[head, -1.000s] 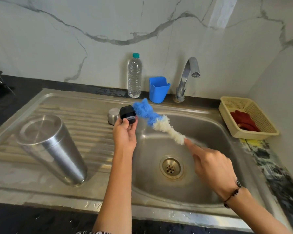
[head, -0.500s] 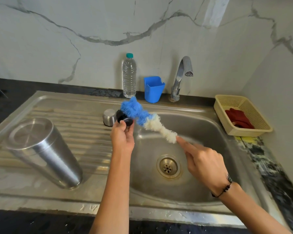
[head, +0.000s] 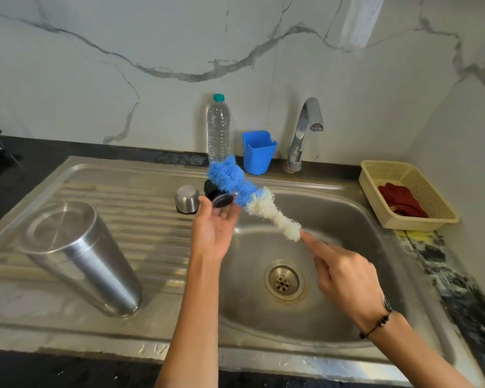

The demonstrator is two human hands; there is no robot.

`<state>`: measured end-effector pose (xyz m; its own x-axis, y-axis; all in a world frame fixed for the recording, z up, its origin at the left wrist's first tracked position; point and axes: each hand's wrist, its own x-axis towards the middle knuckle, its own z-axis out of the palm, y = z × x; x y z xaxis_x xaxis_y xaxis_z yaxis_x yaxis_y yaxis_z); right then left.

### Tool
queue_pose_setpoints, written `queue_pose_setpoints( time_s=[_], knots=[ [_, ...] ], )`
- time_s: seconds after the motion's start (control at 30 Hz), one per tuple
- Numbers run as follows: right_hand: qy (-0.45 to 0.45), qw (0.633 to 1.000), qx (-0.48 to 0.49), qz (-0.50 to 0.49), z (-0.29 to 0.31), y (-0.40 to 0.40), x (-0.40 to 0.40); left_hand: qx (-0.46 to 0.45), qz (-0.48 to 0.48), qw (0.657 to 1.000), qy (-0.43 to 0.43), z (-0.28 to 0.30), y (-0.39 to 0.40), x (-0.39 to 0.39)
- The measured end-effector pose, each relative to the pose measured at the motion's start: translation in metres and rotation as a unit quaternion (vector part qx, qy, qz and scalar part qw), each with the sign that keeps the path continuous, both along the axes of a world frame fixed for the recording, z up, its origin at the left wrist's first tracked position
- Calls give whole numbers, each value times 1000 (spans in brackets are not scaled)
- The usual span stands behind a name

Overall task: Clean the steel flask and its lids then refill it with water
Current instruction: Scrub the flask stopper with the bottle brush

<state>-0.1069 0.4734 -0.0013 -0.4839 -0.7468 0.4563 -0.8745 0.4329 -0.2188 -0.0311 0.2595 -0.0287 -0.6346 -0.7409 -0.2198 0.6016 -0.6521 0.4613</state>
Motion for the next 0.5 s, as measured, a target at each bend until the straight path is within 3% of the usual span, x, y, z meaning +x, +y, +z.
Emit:
queue_pose_setpoints(
  time_s=[0.13, 0.27, 0.5],
  knots=[
    [-9, 1000, 10, 18, -9, 9, -1, -18, 11, 1000, -13, 1, -2, 0],
    [-23, 1000, -17, -11, -11, 9, -6, 51, 42, 998, 14, 2, 1, -1],
    [-7, 999, -26, 27, -16, 2, 0, 121, 59, 991, 14, 3, 1, -4]
  ],
)
